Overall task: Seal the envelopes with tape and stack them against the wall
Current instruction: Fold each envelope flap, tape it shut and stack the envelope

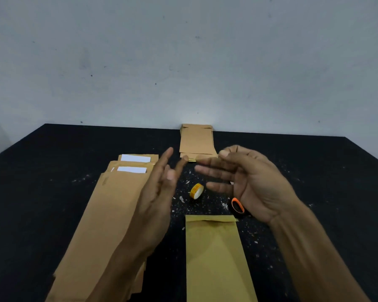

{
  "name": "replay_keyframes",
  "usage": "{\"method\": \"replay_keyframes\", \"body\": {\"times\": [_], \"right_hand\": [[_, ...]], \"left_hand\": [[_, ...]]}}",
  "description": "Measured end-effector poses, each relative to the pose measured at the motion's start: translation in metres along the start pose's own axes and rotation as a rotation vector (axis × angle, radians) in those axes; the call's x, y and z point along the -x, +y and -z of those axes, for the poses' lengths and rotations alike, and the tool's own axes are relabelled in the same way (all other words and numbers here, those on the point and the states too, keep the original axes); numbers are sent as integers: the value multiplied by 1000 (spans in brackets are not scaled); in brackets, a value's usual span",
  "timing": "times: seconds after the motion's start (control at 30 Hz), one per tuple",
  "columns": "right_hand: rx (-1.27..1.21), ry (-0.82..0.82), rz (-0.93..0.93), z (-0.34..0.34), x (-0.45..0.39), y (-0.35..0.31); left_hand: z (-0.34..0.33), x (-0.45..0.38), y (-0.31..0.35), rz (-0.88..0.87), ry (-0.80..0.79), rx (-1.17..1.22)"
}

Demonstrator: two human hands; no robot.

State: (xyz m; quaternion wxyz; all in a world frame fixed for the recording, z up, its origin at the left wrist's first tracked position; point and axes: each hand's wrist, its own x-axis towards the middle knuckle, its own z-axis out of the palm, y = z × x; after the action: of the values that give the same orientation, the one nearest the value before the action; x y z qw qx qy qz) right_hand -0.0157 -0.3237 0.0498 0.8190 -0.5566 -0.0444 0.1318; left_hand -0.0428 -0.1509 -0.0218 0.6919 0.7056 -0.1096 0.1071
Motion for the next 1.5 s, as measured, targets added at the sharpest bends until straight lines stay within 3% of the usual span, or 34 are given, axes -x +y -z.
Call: {"method": "replay_keyframes", "body": {"times": [0.1,0.23,0.43,0.6,0.77,1.0,1.13,1.5], "right_hand": [[-45,-10,54,4,3,1],[-5,-48,122,16,9,3],[14,-97,134,25,10,12],[7,-113,113,31,9,18],[35,-84,53,34,10,21],[392,71,-177,44,13,29],[508,193,-215,54,12,42],[622,301,-239,59,12,68]], "left_hand": [[-5,4,-9,-89,106,-172],[4,2,-9,-2,314,-175],[2,-9,19,307,51,161],[2,-13,16,304,-45,189],[2,-12,6,302,-42,132],[-6,-4,-10,367,-10,-146],[-12,1,-20,391,51,-178],[-23,8,-31,405,141,-338]]}}
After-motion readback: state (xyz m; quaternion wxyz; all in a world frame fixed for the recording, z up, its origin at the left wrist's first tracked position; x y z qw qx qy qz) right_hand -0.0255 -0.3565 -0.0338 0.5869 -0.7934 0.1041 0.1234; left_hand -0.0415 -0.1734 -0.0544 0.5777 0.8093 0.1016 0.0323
